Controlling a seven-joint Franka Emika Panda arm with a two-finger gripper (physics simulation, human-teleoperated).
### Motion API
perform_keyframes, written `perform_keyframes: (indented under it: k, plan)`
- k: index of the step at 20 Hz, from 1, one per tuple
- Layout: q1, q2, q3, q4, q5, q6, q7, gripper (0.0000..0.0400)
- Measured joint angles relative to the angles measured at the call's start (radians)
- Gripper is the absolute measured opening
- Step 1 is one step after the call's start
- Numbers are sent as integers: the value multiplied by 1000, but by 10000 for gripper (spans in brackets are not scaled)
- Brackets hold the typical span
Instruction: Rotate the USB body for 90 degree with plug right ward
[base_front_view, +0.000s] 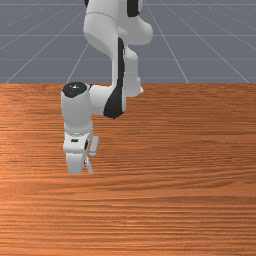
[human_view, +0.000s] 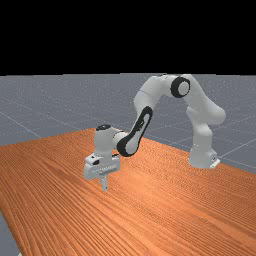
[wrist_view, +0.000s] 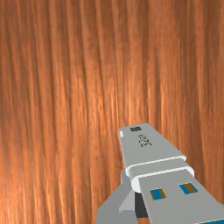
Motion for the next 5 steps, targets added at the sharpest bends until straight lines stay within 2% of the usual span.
perform_keyframes:
  k: [5]
  plan:
    - [96,-28,-11,-50,-3,19,133,0]
